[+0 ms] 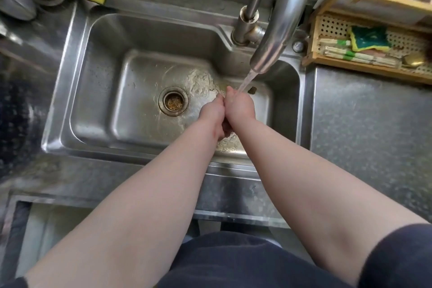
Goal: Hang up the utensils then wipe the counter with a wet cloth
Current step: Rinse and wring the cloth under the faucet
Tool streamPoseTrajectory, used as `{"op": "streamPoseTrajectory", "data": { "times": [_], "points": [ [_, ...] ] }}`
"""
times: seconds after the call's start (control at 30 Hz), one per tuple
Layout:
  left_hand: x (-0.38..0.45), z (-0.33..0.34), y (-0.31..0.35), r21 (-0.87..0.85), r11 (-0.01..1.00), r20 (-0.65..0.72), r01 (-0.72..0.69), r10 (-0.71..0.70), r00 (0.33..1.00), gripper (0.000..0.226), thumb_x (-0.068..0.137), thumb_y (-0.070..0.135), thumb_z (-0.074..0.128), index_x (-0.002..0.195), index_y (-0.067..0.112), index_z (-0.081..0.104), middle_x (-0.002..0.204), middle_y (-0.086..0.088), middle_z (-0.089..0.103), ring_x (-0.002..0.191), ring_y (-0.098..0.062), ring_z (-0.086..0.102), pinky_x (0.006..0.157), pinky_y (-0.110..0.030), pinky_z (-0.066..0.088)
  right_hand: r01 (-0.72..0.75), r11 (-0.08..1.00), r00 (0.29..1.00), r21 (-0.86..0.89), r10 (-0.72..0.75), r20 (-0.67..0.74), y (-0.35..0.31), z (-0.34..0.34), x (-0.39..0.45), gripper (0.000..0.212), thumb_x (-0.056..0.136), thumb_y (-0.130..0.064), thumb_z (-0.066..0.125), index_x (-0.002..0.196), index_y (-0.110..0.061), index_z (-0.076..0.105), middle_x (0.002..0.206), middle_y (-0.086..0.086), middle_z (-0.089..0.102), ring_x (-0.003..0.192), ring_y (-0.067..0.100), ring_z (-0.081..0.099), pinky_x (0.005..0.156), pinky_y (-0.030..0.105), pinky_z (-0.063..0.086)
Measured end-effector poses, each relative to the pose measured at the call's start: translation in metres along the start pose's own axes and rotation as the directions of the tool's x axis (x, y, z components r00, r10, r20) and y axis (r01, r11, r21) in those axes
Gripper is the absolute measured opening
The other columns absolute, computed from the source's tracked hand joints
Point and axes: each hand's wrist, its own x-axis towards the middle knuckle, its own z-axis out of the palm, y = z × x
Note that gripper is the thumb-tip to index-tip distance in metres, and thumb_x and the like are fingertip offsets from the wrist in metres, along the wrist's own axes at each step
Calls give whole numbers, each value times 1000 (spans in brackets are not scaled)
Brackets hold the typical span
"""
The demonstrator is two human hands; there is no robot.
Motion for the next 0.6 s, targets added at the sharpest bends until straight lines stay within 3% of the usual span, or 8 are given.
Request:
{"op": "streamPoseTrajectory", "data": {
  "times": [0.1,0.2,0.27,0.37,0.43,0.5,0.53,0.6],
  "points": [
    [8,4,-2,24,999,-27,-42,43,999,42,102,47,41,77,18,59,62,-4,56,50,-18,51,53,-25,40,18,1000,999,-24,-17,35,1,-4,2,39,108,-32,33,91,-10,60,91,7,56,87,25,53,75,30,39],
    [7,7,0,40,994,-24,-102,103,994,43,103,46,38,81,16,60,65,-7,60,56,-21,55,59,-30,45,53,998,998,15,-54,18,-5,-10,-2,41,108,-29,32,77,-10,50,74,3,52,79,27,50,64,33,37],
    [0,6,4,17,989,6,-147,146,989,45,104,45,38,75,15,58,53,-4,54,41,-16,48,48,-21,41,84,995,996,51,-84,4,-15,-15,-11,42,108,-29,33,76,-7,50,68,2,47,78,30,49,62,33,32],
    [-6,-3,14,-43,981,68,-190,192,979,55,105,47,33,64,14,46,36,1,39,26,-13,31,36,-12,27,46,975,999,218,-43,-19,-24,-24,-25,46,106,-36,36,75,-9,57,71,5,57,82,36,61,71,41,51],
    [-13,-12,25,-131,969,77,-208,219,973,55,104,49,33,69,10,50,41,-6,52,28,-18,46,36,-15,40,0,963,1000,271,-4,13,-28,-34,-34,42,106,-37,38,80,-11,59,76,7,62,82,36,66,71,36,57],
    [-20,-22,38,-222,928,-7,-299,305,952,47,104,41,42,76,7,59,67,-15,69,51,-25,67,56,-31,59,-1,981,996,194,-16,86,-27,-44,-39,30,104,-31,47,107,-6,63,93,16,68,82,37,68,65,33,56],
    [-23,-28,43,-272,899,-35,-342,346,937,39,104,34,47,82,5,61,81,-17,71,65,-27,71,69,-36,61,-11,988,995,153,-5,99,-23,-47,-42,30,102,-29,50,116,-5,61,95,19,67,74,36,68,59,35,54],
    [-37,-36,53,-324,854,-14,-408,427,904,27,102,25,53,91,3,63,95,-19,70,83,-32,72,84,-44,59,-74,974,990,214,46,135,-20,-55,-52,33,99,-36,51,115,-11,65,89,17,65,56,28,60,47,29,46]
  ]
}}
